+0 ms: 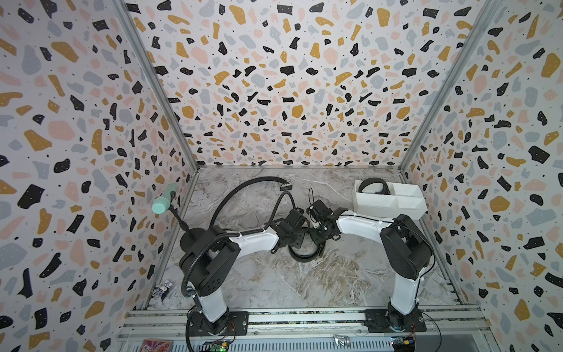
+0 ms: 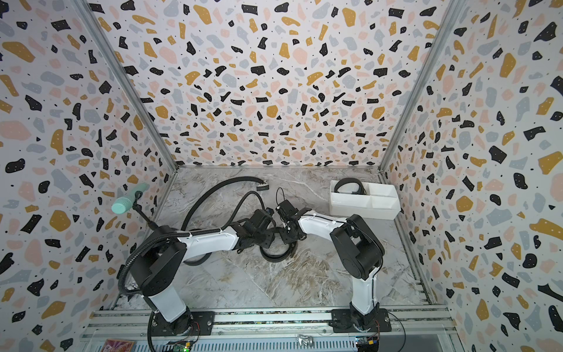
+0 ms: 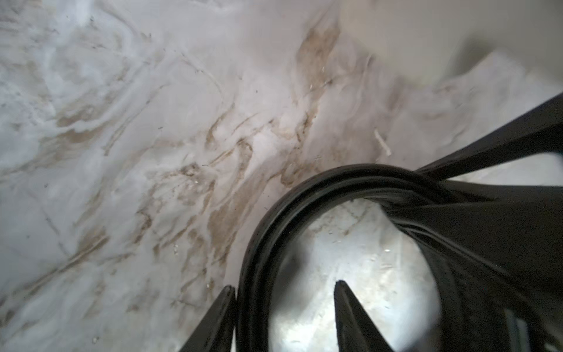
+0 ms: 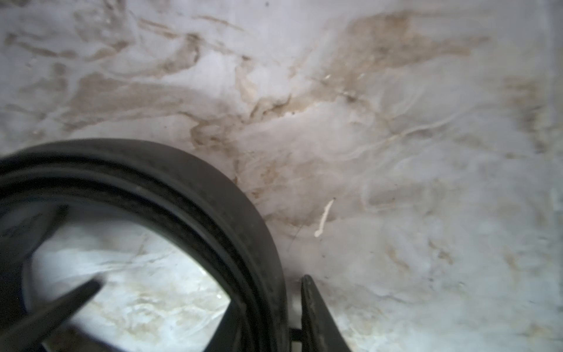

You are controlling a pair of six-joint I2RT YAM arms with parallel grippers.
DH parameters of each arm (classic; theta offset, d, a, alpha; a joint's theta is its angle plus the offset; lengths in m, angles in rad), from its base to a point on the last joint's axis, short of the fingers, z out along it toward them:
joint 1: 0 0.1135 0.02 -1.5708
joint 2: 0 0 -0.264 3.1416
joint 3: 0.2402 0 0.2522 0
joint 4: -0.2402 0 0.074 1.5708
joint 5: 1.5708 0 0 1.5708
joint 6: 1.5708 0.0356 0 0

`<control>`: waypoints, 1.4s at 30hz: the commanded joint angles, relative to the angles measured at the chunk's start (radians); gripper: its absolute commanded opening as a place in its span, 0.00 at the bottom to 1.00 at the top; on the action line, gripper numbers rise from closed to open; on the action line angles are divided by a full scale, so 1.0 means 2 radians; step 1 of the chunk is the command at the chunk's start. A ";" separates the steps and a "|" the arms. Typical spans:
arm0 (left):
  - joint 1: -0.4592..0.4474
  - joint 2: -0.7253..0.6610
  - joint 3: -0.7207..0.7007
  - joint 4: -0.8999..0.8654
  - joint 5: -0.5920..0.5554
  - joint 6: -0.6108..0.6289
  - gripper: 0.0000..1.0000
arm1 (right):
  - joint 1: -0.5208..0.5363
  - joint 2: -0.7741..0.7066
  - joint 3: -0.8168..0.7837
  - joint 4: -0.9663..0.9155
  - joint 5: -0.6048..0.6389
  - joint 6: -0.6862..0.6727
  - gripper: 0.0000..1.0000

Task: Place the belts into the storage roll
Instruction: Pick up the belt from the center of the board, then place the belt in the container.

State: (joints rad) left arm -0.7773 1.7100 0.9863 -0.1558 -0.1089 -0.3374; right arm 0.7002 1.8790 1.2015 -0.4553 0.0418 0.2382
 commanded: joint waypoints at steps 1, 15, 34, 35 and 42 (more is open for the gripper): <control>-0.002 -0.039 0.008 0.004 0.016 -0.008 0.61 | -0.012 -0.017 -0.021 -0.010 0.077 -0.029 0.00; 0.026 -0.099 -0.029 -0.002 -0.021 -0.020 0.89 | -0.037 -0.168 -0.092 0.070 0.145 -0.107 0.00; 0.032 -0.043 -0.032 0.045 -0.003 -0.022 1.00 | -0.319 -0.311 -0.221 0.533 0.038 -0.335 0.00; 0.032 -0.041 -0.033 0.046 -0.003 -0.021 1.00 | -0.338 -0.301 -0.224 0.557 0.017 -0.338 0.00; 0.032 -0.034 -0.036 0.053 0.006 -0.029 0.99 | -0.428 -0.225 -0.246 0.717 -0.080 -0.341 0.00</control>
State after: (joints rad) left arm -0.7143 1.6302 0.9161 -0.0788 -0.1112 -0.3832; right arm -0.1310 1.4147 0.7002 0.7265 -0.0071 -0.4179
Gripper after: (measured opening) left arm 0.996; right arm 0.266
